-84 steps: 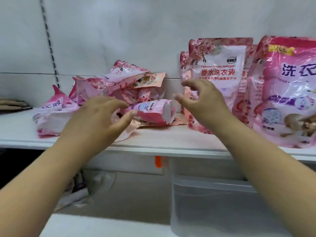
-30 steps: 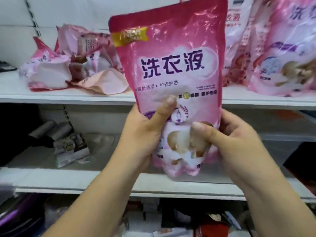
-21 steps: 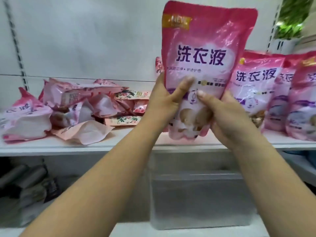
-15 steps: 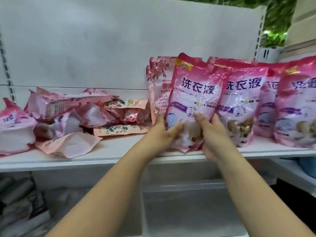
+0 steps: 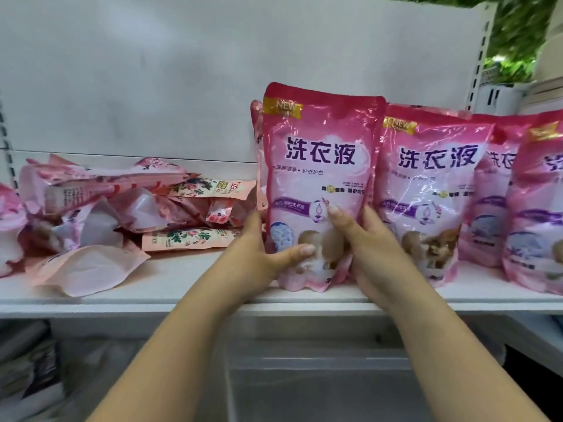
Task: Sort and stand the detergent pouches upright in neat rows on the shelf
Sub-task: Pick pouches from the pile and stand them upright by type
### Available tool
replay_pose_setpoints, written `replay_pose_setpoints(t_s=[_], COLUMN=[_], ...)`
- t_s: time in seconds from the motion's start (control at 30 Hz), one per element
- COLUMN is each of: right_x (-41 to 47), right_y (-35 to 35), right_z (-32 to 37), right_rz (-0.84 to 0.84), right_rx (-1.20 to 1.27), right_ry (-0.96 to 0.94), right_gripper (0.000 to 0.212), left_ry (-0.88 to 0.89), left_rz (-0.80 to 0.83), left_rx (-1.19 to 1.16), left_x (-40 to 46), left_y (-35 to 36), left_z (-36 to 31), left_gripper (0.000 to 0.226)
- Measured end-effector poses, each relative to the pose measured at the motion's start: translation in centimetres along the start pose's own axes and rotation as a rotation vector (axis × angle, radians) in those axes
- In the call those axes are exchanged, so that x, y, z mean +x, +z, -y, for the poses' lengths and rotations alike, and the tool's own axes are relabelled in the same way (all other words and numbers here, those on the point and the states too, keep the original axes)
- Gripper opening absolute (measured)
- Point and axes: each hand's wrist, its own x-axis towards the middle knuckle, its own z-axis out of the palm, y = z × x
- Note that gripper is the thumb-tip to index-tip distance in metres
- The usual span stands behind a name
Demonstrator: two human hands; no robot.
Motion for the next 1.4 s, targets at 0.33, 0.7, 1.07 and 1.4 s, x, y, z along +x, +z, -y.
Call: replay_pose_setpoints(t_s=[0.33,0.7,1.07,1.4], right_x=[-0.8,-3.2,-2.2,9.2], right_y=[0.4,2.8,14.1,18.4], right_z=[-0.1,2.9,3.3,-0.3], right_rz=[-0.112,-0.401,-0.199,-0.144], right_rx=[-0.077,-0.713,-1.363,-1.433], right_ry=[-0.03,-0.098,-0.517,0.239], right_gripper=[0.066,0.083,0.037,0.05], left_ry=[0.0,0.13,0.437,0.278], left_rz=[-0.001,0.128,-0.07,0.051], left_rx=[0.04,0.251,0.889,1.147], left_x=[-0.5,-1.4,-3.5,4.2], left_y=[-0.1,-2.5,-18.3,-24.9], left_z=[-0.8,-0.4,-0.3,0.4], left_gripper=[0.101,0.089,0.045,0.059])
